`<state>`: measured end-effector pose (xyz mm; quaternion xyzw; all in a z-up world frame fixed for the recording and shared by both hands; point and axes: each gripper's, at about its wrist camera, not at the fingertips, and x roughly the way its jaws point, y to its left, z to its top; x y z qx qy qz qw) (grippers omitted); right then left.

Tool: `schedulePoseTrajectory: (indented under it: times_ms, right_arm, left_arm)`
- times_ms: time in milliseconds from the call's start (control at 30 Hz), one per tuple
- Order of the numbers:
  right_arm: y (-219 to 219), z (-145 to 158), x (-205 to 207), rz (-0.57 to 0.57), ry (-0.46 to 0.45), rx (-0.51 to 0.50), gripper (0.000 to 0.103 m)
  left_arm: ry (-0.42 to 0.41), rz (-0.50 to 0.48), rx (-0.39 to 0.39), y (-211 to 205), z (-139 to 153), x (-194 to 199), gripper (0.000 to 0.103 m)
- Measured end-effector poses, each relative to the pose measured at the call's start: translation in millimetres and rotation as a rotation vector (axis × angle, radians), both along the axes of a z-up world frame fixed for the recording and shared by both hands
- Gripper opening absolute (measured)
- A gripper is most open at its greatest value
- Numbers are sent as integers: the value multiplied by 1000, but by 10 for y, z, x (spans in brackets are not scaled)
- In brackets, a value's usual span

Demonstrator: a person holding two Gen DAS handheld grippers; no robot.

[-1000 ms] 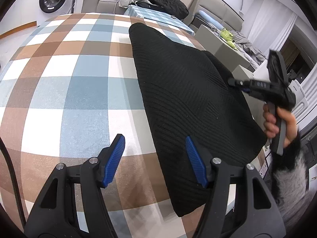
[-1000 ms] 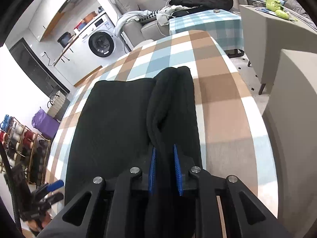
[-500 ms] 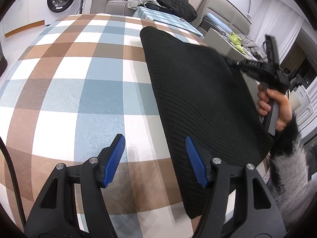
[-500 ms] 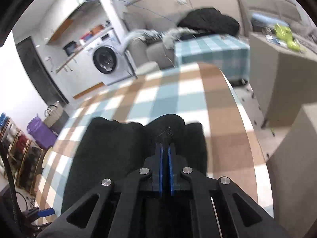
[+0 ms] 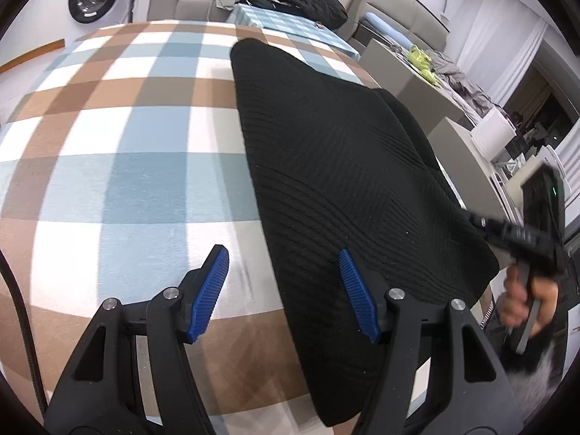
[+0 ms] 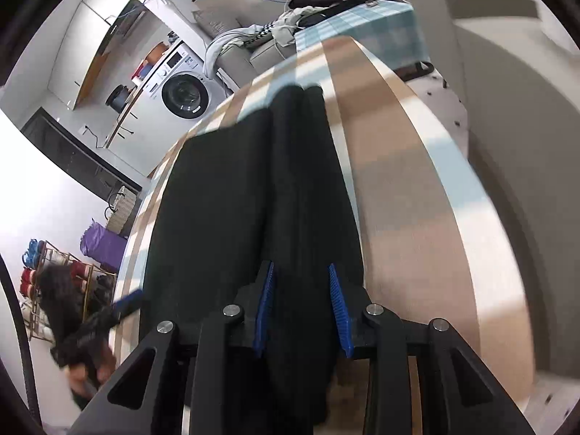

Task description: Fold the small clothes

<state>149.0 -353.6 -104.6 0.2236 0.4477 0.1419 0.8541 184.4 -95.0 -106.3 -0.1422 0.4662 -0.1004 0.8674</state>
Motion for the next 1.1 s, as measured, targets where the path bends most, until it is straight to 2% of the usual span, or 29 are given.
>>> schedulePoseTrajectory:
  times_ms: [33,100,133,233,333,400,467,533,600,633,767,867,1100]
  right_arm:
    - [22,-3,-103,-6,-21,-18,22]
    - [64,-15,-204,-9,-51,-38,7]
    - [62,-8,-237,-19,-55,-24,5]
    - [50,156,-374,-25,-143,7,4]
    - [40,62,-310,-67,-83,-86,4]
    - [1,-64,-247,-65,-14,-56,5]
    - [-26,-31,-302,-71,-47,-42,5]
    - [-32,-25,-321,-60,-43,-37,5]
    - [-36,-74,-297,-54,-28,-34,6]
    - [-30,-85,-307,-50,-30,-34,6]
    - [10,-94,-291,-54,-27,-23,6]
    - [141,-85,-293,-30,-22,-35,7]
    - [644,-126,-288,97,-12,-13,8]
  left_arm:
    - [6,-6,-1,-20,-18,26,61]
    - [15,-21,-11,-55,-44,73,61]
    - [19,-26,-15,-72,-49,97,61]
    - [19,-38,-7,-112,-55,155,61]
    - [18,-44,-21,-128,-63,209,61]
    - [21,-50,-24,-151,-74,259,61]
    - [20,-46,-22,-159,-92,296,60]
    - [10,-40,-41,-165,-113,333,49]
    - [-1,-29,-32,-176,-125,365,27]
    - [-7,-24,-27,-179,-128,374,23]
    - [0,13,-45,-114,-145,369,19]
    - [-20,25,10,-66,-109,299,17]
    - [-26,135,74,543,-33,3,15]
